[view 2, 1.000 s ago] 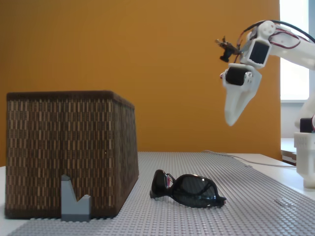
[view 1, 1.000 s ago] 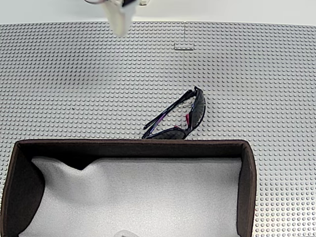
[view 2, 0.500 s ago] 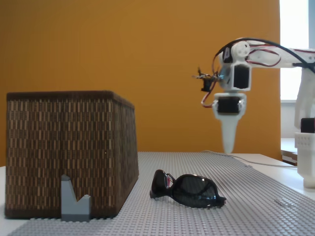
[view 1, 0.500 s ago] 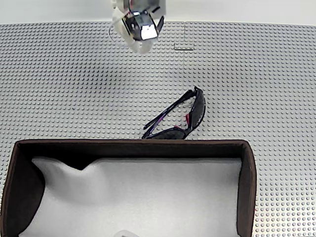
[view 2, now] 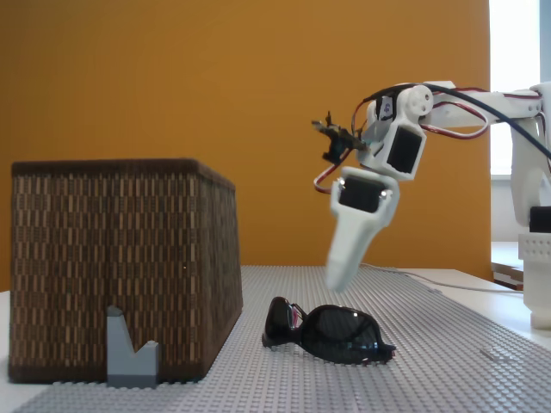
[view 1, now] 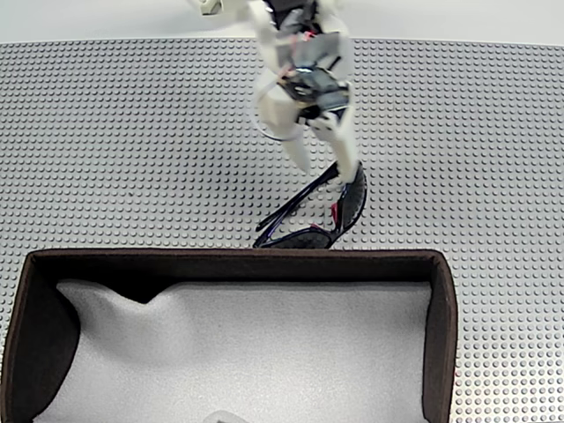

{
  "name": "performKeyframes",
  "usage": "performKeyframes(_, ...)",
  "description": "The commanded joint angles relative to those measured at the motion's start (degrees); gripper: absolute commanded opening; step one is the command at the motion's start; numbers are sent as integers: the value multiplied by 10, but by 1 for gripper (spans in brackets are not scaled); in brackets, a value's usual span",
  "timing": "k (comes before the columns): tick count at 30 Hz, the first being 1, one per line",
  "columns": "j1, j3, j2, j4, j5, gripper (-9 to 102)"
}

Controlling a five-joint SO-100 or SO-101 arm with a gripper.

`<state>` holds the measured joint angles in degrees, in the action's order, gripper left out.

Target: Grasp a glasses and put it in the bin.

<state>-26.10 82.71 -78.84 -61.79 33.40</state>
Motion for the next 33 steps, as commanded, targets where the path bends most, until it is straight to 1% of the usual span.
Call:
performKeyframes(1,-20,-29,12,38,-18,21)
performKeyframes(5,-33,-58,59,66,-47,21)
performKeyframes(10,-25,-68,99,75,-67,21)
performKeyframes(16,-4,-90,93,73,-69,24)
performKeyframes(21,4,-131,68,54,-45,24)
performKeyframes(24,9,-134,48,14,-42,23)
performKeyframes(33,42,-133,9,-135,-80,24)
